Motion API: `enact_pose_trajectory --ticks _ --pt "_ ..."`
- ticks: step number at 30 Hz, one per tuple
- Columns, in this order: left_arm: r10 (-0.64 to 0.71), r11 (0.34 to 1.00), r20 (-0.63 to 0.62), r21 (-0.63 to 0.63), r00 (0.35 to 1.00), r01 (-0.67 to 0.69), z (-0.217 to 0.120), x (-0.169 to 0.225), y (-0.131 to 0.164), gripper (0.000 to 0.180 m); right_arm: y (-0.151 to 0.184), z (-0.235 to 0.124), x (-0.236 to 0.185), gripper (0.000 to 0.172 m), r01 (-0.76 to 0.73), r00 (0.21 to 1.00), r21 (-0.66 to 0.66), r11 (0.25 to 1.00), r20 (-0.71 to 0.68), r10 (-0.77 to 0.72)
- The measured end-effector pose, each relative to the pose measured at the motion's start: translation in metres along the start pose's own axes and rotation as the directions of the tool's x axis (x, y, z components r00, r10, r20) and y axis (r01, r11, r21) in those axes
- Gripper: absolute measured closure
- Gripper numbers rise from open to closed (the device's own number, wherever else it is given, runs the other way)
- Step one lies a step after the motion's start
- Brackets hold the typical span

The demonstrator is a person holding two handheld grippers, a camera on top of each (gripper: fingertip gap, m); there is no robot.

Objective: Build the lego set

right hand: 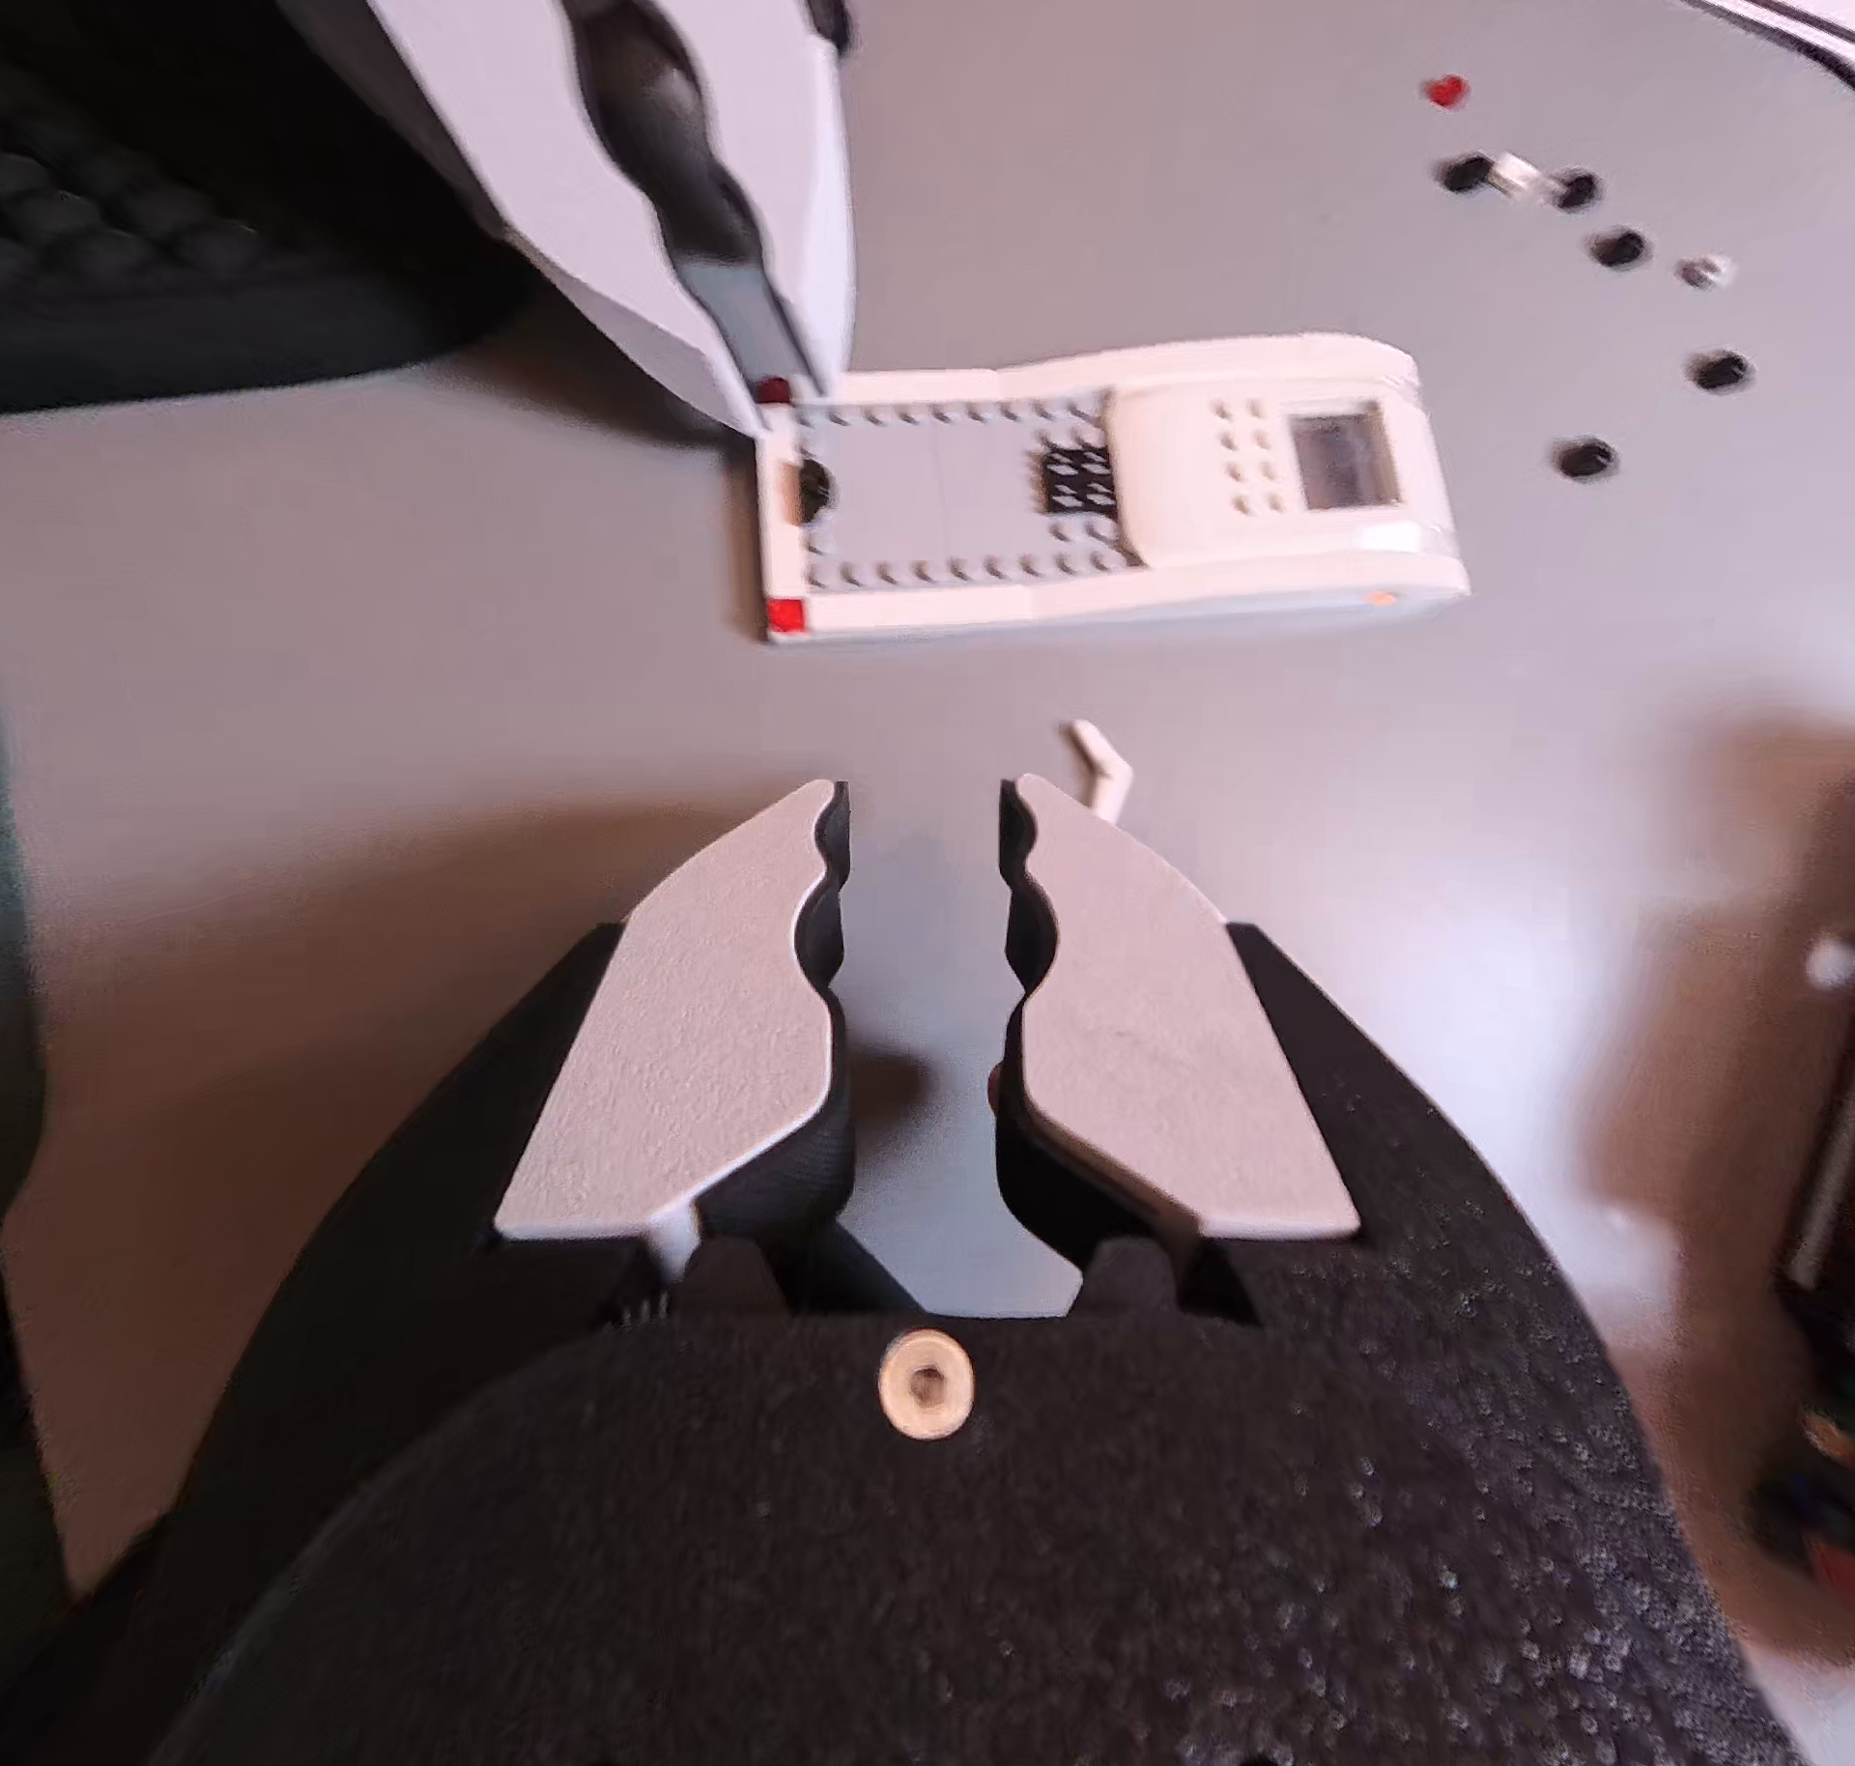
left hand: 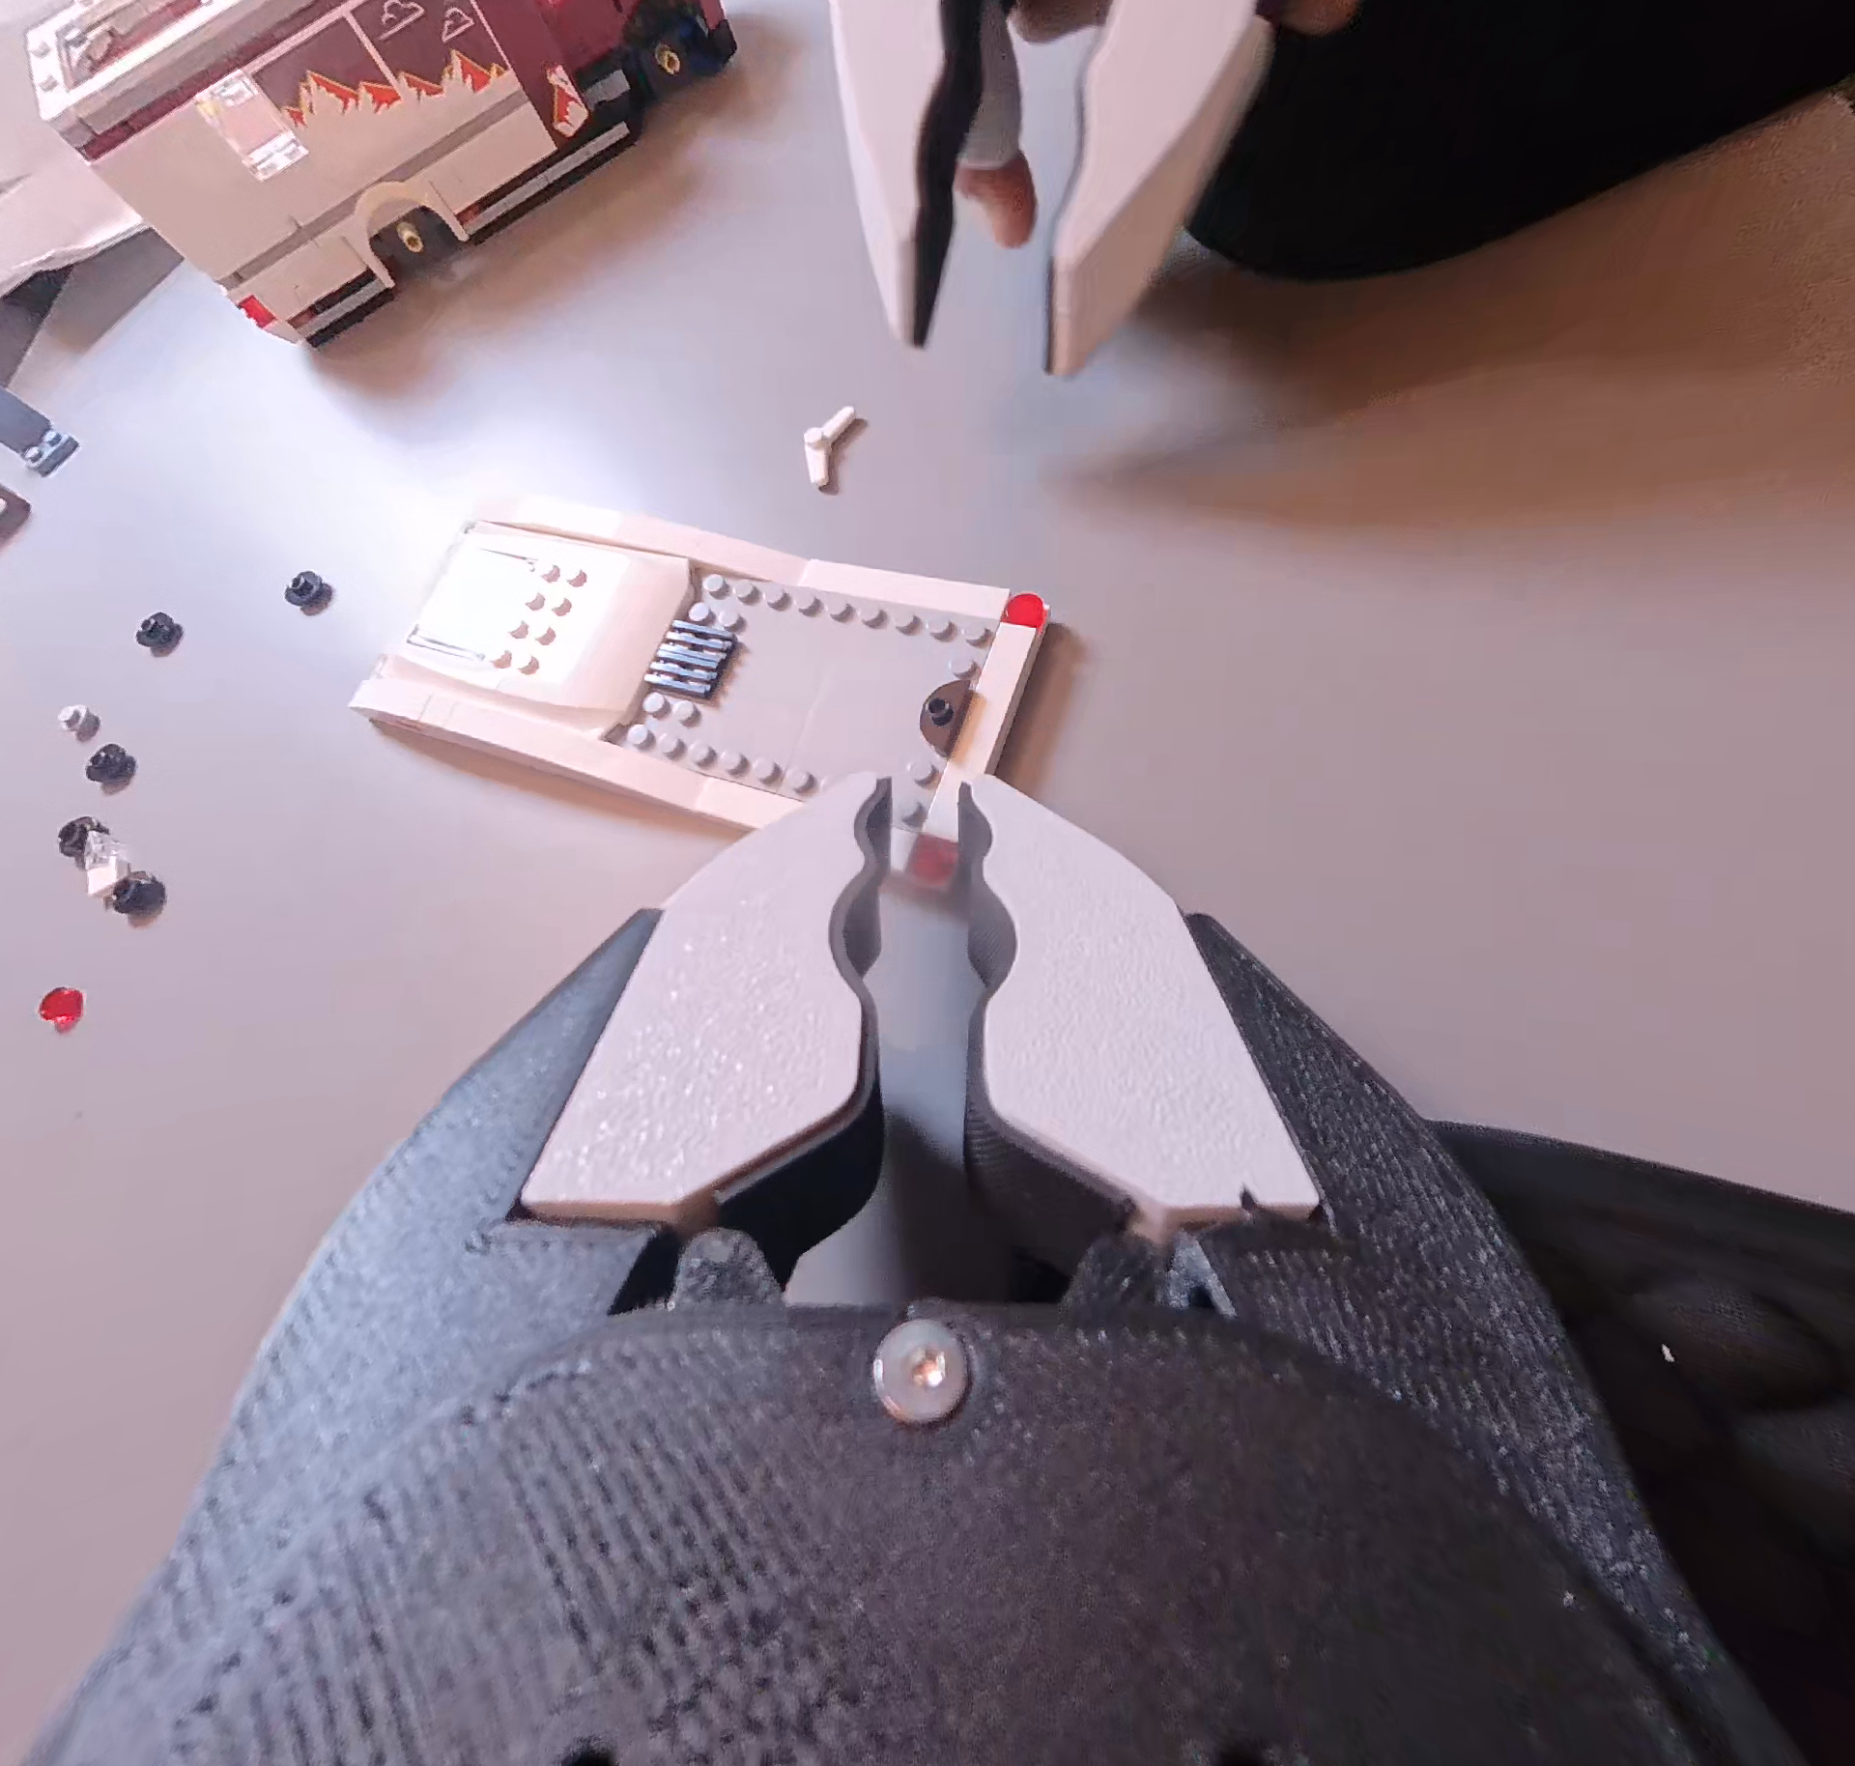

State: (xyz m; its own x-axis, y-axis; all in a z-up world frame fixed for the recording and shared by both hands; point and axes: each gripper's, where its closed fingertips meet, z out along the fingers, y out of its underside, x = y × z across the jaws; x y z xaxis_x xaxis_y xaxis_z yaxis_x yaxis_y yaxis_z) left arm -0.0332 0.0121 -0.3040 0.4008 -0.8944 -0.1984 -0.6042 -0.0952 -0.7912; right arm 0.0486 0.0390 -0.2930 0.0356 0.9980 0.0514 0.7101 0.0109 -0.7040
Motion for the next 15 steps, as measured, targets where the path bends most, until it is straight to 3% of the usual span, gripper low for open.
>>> enact_pose_trajectory --ticks 6,15 --pt "-0.028 1.000 -0.008 -0.006 1.000 0.028 0.000 -0.002 0.001 0.163 0.014 0.005 0.034 0.144 -0.034 0.999 -0.043 0.998 0.001 0.034" --pt "-0.049 0.999 0.016 -0.001 0.999 0.049 0.000 -0.006 0.000 0.163 0.009 0.025 0.040 0.157 0.051 0.997 -0.183 0.982 0.071 -0.038"
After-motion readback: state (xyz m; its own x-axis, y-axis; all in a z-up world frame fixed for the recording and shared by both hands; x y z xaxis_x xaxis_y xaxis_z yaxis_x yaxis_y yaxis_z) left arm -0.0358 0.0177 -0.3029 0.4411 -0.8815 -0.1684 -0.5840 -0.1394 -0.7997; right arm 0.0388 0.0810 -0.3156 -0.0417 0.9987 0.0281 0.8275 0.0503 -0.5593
